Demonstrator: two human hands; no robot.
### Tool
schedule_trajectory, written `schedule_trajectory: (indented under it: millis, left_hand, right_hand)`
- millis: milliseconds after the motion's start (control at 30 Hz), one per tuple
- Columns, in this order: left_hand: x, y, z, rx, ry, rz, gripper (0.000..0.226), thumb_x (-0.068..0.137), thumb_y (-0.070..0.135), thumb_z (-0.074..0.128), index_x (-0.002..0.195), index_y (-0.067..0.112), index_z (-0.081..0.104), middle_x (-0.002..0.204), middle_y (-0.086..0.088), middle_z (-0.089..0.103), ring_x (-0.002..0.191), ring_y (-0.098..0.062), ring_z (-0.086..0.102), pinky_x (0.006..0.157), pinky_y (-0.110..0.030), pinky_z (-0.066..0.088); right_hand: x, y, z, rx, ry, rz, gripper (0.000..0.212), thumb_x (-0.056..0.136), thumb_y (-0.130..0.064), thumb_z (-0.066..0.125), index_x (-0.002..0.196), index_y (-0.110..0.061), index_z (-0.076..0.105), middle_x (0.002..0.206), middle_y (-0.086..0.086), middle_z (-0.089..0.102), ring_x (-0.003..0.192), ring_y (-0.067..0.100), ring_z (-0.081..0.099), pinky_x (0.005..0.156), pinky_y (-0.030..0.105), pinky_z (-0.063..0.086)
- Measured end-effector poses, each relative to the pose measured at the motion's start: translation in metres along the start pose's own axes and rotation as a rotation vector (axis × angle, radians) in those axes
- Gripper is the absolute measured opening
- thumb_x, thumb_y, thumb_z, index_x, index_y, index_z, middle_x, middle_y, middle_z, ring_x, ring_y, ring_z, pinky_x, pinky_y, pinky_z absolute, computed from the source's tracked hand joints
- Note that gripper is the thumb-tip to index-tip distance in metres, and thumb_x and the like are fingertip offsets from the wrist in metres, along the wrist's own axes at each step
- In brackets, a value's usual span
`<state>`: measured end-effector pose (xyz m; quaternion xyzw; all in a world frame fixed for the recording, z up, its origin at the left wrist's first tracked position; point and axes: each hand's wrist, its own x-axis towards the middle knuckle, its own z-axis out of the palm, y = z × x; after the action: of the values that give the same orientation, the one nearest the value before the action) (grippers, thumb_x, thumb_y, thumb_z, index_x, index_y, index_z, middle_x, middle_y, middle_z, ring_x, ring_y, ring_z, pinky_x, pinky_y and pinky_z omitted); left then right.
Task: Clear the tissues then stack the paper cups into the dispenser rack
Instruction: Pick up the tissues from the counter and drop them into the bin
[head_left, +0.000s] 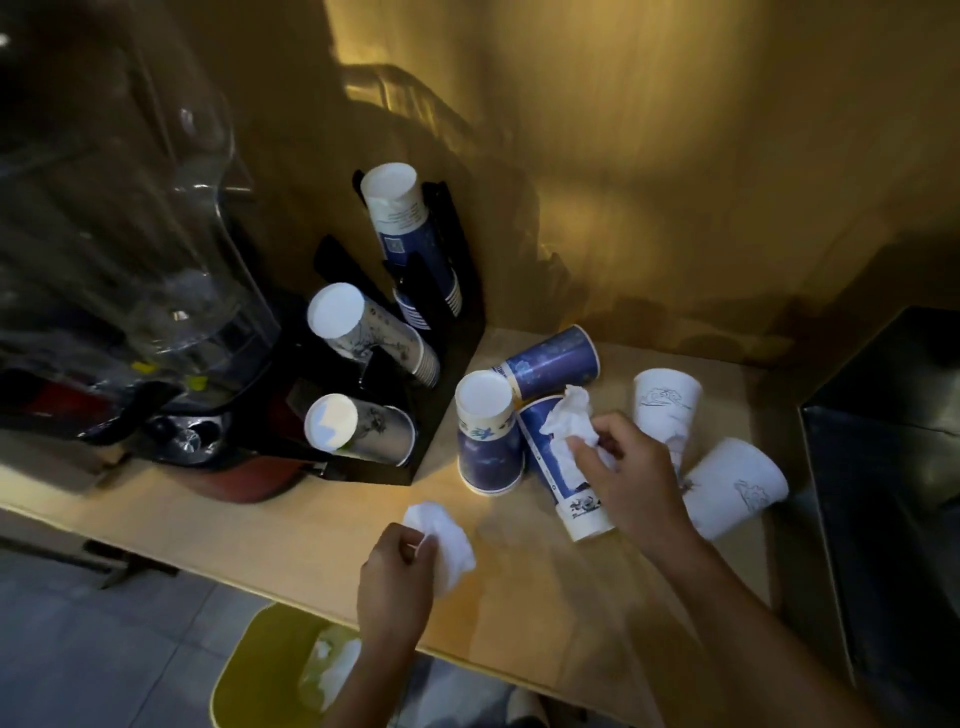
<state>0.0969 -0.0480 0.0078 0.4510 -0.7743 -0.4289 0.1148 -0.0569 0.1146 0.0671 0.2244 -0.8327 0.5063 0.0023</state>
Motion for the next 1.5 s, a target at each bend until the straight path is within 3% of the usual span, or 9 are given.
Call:
schedule_trajectory:
  millis: [167, 333, 533, 667, 800, 933, 1067, 1300, 1500]
  left_hand:
    - [0.001, -0.020, -0.036, -0.094, 0.044, -0.024, 0.016, 0.083, 0.019, 0.063, 0.070, 0.015, 0.057, 0.063, -0.002, 0.061, 0.063, -0.021, 0.057, 0.056, -0.033, 0.039]
    - [0.000, -0.061, -0.099, -0.134, 0.095, 0.003, 0.016, 0.084, 0.018, 0.063, 0.069, 0.016, 0.058, 0.060, -0.001, 0.061, 0.058, -0.014, 0.055, 0.049, -0.029, 0.036]
    - [-0.010, -0.137, -0.182, -0.159, 0.223, -0.149, 0.020, 0.083, 0.018, 0.063, 0.064, 0.021, 0.059, 0.061, 0.003, 0.061, 0.060, -0.010, 0.055, 0.052, -0.027, 0.038]
    - [-0.017, -0.178, -0.218, -0.177, 0.306, -0.243, 0.009, 0.083, 0.016, 0.065, 0.076, 0.013, 0.069, 0.086, -0.010, 0.064, 0.076, -0.023, 0.058, 0.058, -0.027, 0.039]
    - [-0.025, -0.211, -0.233, -0.232, 0.339, -0.315, 0.011, 0.086, 0.018, 0.064, 0.075, 0.016, 0.067, 0.079, -0.009, 0.063, 0.065, -0.020, 0.057, 0.053, -0.027, 0.040]
    - [-0.029, -0.243, -0.230, -0.299, 0.319, -0.393, 0.013, 0.086, 0.017, 0.063, 0.074, 0.021, 0.061, 0.069, -0.005, 0.064, 0.062, -0.020, 0.061, 0.053, -0.031, 0.049]
    - [-0.012, -0.284, -0.204, -0.316, 0.332, -0.499, 0.018, 0.087, 0.017, 0.060, 0.074, 0.027, 0.055, 0.078, -0.003, 0.064, 0.070, -0.016, 0.062, 0.060, -0.035, 0.055]
    - [0.050, -0.373, -0.117, -0.204, 0.287, -0.613, 0.010, 0.093, 0.026, 0.051, 0.097, 0.018, 0.057, 0.091, -0.001, 0.062, 0.083, -0.020, 0.061, 0.074, -0.034, 0.054]
    - [0.086, -0.473, -0.037, 0.182, 0.117, -0.555, 0.020, 0.095, 0.027, 0.042, 0.103, 0.015, 0.055, 0.103, -0.007, 0.068, 0.087, -0.025, 0.062, 0.073, -0.032, 0.048]
  right_hand:
    - [-0.010, -0.035, 0.030, 0.050, -0.018, -0.038, 0.009, 0.082, -0.019, 0.064, 0.078, -0.021, 0.056, 0.071, -0.001, 0.063, 0.068, 0.015, 0.057, 0.061, 0.030, 0.044]
    - [-0.041, -0.077, 0.087, 0.115, 0.035, -0.032, 0.012, 0.084, -0.026, 0.062, 0.077, -0.028, 0.052, 0.070, -0.014, 0.057, 0.071, -0.007, 0.055, 0.057, 0.004, 0.037]
    - [-0.086, -0.114, 0.167, -0.005, -0.047, -0.227, 0.016, 0.080, -0.026, 0.056, 0.080, -0.011, 0.058, 0.076, 0.008, 0.061, 0.073, 0.020, 0.053, 0.063, 0.034, 0.041]
    - [-0.111, -0.127, 0.213, -0.202, -0.169, -0.392, 0.009, 0.073, -0.008, 0.062, 0.078, 0.000, 0.062, 0.082, 0.020, 0.062, 0.075, 0.037, 0.059, 0.065, 0.044, 0.049]
    - [-0.135, -0.127, 0.252, -0.246, -0.381, -0.400, 0.012, 0.071, 0.001, 0.068, 0.082, -0.003, 0.064, 0.085, 0.017, 0.063, 0.077, 0.034, 0.061, 0.064, 0.040, 0.050]
    - [-0.153, -0.115, 0.293, -0.169, -0.572, -0.258, 0.021, 0.077, 0.000, 0.064, 0.096, -0.007, 0.060, 0.086, 0.009, 0.063, 0.071, 0.020, 0.055, 0.060, 0.026, 0.041]
    - [-0.175, -0.080, 0.340, -0.179, -0.662, -0.158, 0.022, 0.080, -0.007, 0.065, 0.084, -0.021, 0.048, 0.065, -0.013, 0.045, 0.056, 0.012, 0.044, 0.048, 0.017, 0.029]
    - [-0.203, 0.026, 0.432, -0.344, -0.876, -0.156, 0.024, 0.081, -0.009, 0.064, 0.070, -0.020, 0.045, 0.062, -0.002, 0.046, 0.050, 0.006, 0.039, 0.048, 0.010, 0.036]
    - [-0.223, 0.130, 0.505, -0.599, -1.035, -0.208, 0.011, 0.087, -0.021, 0.055, 0.094, -0.014, 0.060, 0.088, 0.007, 0.065, 0.073, 0.016, 0.051, 0.058, 0.019, 0.029]
